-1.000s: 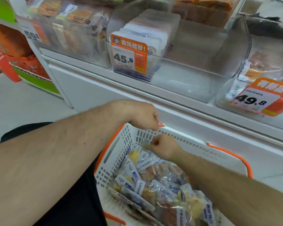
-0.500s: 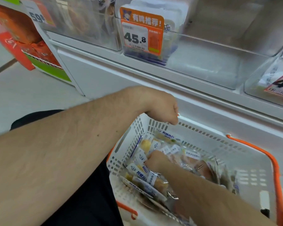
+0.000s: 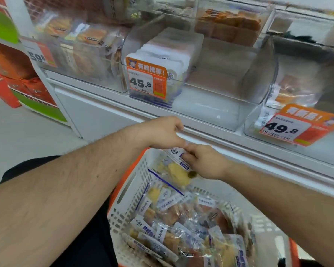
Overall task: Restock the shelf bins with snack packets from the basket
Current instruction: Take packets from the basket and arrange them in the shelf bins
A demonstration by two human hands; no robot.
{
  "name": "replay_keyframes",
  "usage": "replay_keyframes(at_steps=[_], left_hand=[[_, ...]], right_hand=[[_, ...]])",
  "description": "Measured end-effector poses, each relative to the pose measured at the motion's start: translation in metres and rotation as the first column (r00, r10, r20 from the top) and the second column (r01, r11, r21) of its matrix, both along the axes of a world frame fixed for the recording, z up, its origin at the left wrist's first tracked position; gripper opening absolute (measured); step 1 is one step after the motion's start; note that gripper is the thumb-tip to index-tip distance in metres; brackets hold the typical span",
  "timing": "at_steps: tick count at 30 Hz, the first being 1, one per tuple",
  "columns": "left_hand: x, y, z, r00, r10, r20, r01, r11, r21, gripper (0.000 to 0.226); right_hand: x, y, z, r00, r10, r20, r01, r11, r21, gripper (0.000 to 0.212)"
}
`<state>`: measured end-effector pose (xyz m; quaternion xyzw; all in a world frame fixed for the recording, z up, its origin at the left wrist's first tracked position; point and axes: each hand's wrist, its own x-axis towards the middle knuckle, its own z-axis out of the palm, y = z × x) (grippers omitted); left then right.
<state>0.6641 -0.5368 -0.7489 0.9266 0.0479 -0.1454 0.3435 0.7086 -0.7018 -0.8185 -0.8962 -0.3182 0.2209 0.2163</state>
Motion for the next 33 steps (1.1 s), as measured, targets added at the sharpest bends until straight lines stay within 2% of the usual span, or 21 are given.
replay_keyframes(at_steps=[4,7,9,13,18,23,29,32,33], left_hand=[[0.0,-0.002,0.0,0.998,0.045,0.04,-0.037,0.984,-0.176,0.04],[0.001,-0.002,-0.003,0.997,0.046,0.058,-0.029,0.963,-0.269,0.027],[0.001,-0.001,-0.005,0.997,0.065,0.035,-0.049,0.939,-0.34,0.019],[-0.001,0.001,-0.008,0.994,0.111,0.0,-0.099,0.89,-0.445,0.025],[-0.002,0.011,-0.001,0.965,0.26,0.03,-0.198,0.802,-0.563,0.025],[-0.002,0.014,0.006,0.93,0.364,0.061,-0.24,0.722,-0.649,0.024],[-0.001,0.013,0.008,0.916,0.393,0.076,-0.231,0.674,-0.702,0.023],[-0.002,0.012,0.013,0.89,0.453,0.059,-0.271,0.628,-0.729,0.004],[-0.002,0.013,0.014,0.877,0.477,0.054,-0.292,0.619,-0.729,0.013]], right_hand=[[0.008,-0.021,0.041,0.998,-0.058,0.03,0.055,0.992,0.115,0.029],[0.011,-0.026,0.048,0.979,-0.184,-0.092,0.203,0.936,0.286,0.023],[0.009,-0.025,0.049,0.958,-0.239,-0.158,0.279,0.907,0.316,0.026],[0.004,-0.024,0.051,0.932,-0.266,-0.246,0.345,0.857,0.382,0.029],[0.007,-0.034,0.058,0.849,-0.338,-0.407,0.523,0.65,0.552,0.02],[0.001,-0.034,0.059,0.814,-0.26,-0.52,0.554,0.618,0.557,0.02],[0.0,-0.027,0.069,0.832,-0.232,-0.503,0.515,0.659,0.548,0.017],[0.003,-0.028,0.088,0.88,-0.254,-0.401,0.46,0.662,0.592,0.016],[0.007,-0.028,0.097,0.899,-0.279,-0.339,0.437,0.645,0.627,0.012]])
